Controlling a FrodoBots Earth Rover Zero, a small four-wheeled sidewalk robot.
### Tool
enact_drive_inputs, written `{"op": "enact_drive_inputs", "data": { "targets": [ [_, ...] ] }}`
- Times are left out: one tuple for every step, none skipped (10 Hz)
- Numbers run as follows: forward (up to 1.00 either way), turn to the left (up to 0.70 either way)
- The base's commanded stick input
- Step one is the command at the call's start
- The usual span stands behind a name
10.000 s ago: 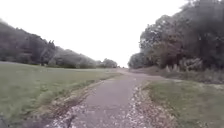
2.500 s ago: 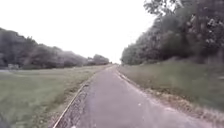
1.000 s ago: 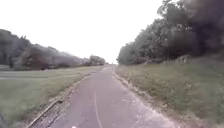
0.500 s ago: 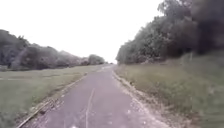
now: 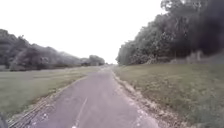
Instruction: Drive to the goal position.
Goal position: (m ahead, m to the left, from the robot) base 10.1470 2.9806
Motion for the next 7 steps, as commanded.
{"op": "enact_drive_inputs", "data": {
  "targets": [
    [1.0, 0.27],
    [1.0, 0.27],
    [1.0, 0.27],
    [1.0, 0.18],
    [1.0, 0.02],
    [1.0, 0.0],
    [1.0, 0.0]
  ]
}}
